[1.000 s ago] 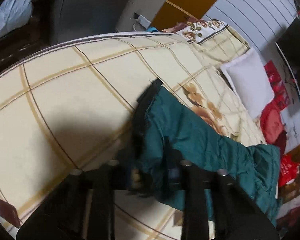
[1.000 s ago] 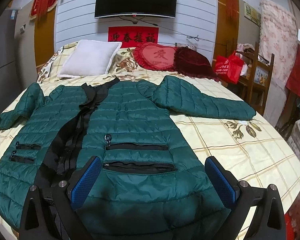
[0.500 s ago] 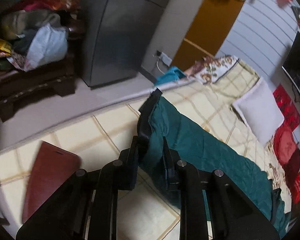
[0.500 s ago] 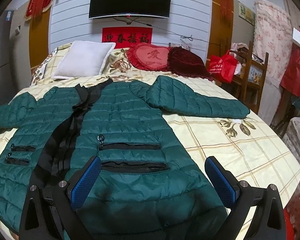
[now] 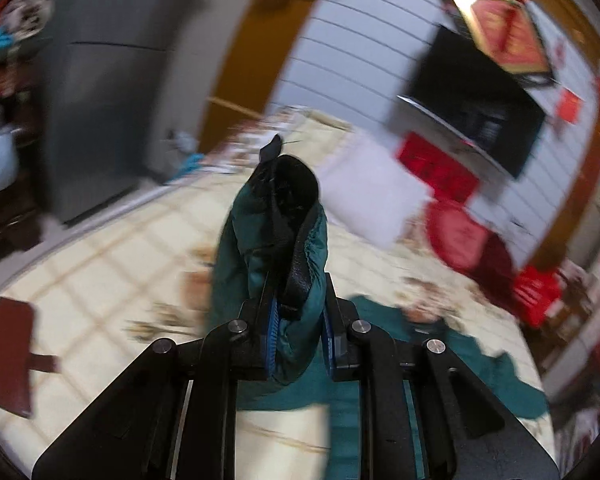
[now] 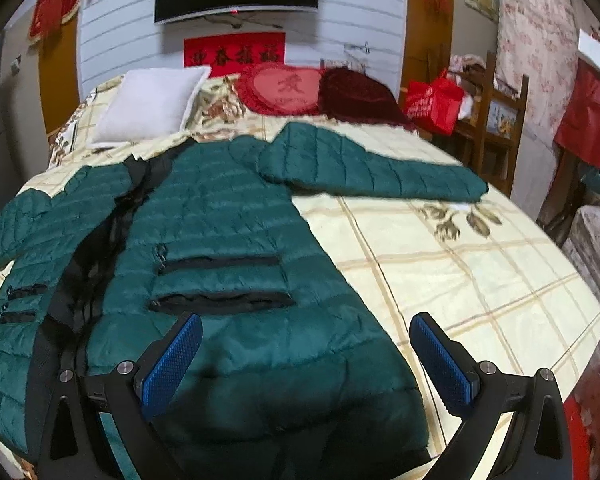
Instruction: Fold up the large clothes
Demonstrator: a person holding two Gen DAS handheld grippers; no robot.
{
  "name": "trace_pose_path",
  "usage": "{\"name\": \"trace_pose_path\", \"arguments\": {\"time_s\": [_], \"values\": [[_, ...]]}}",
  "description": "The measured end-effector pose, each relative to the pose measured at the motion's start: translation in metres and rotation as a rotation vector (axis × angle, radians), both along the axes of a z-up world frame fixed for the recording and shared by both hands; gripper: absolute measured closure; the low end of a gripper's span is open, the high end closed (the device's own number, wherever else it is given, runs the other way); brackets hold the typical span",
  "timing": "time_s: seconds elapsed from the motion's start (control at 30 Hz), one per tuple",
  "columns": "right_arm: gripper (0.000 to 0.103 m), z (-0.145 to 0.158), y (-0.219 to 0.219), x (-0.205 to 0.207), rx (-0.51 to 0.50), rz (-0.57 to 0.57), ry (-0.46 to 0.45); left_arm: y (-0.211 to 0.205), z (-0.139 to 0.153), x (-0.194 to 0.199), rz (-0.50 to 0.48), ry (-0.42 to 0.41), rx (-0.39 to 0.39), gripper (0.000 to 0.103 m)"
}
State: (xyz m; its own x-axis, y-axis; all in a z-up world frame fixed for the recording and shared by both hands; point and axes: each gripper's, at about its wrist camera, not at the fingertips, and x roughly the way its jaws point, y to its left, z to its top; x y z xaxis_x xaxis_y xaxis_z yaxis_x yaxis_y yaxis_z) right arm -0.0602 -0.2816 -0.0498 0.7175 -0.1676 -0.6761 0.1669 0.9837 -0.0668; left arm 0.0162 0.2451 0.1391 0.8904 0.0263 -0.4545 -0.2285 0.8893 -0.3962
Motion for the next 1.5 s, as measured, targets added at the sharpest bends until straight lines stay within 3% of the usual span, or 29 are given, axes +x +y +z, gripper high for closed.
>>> {"name": "trace_pose_path", "arguments": {"time_s": [0.23, 0.5, 0.9, 1.13, 1.23, 1.3, 1.33, 1.37, 1.5], "values": [[0.000, 0.003, -0.016, -0.011, 0.015, -0.035, -0.016, -0.130, 0.018, 0.050, -0.193, -0.022, 0.023, 0.087], [0.000, 0.003, -0.011, -0.008, -0.008, -0.021, -0.017, -0.231, -0.013, 0.090, -0.339, 0.013, -0.014, 0.087], [0.000, 0.007, -0.033, -0.002, -0.004, -0.074, -0.035, -0.267, -0.107, 0.140, -0.432, 0.113, -0.120, 0.087], [0.000, 0.037, -0.015, 0.064, -0.005, 0.005, -0.125, -0.273, -0.160, 0.154, -0.496, 0.216, -0.143, 0.084], [0.000, 0.037, -0.002, 0.094, 0.022, 0.035, -0.127, -0.272, -0.163, 0.149, -0.533, 0.235, -0.177, 0.067], [0.000, 0.035, 0.009, 0.111, 0.047, 0.070, -0.117, -0.270, -0.158, 0.140, -0.547, 0.221, -0.192, 0.045], [0.000, 0.034, 0.016, 0.121, 0.060, 0.092, -0.111, -0.269, -0.157, 0.135, -0.552, 0.210, -0.192, 0.039], [0.000, 0.033, 0.022, 0.129, 0.077, 0.111, -0.107, -0.268, -0.155, 0.132, -0.557, 0.202, -0.187, 0.035], [0.000, 0.023, 0.051, 0.172, 0.207, 0.224, -0.058, -0.259, -0.148, 0.123, -0.551, 0.195, -0.084, 0.035]]}}
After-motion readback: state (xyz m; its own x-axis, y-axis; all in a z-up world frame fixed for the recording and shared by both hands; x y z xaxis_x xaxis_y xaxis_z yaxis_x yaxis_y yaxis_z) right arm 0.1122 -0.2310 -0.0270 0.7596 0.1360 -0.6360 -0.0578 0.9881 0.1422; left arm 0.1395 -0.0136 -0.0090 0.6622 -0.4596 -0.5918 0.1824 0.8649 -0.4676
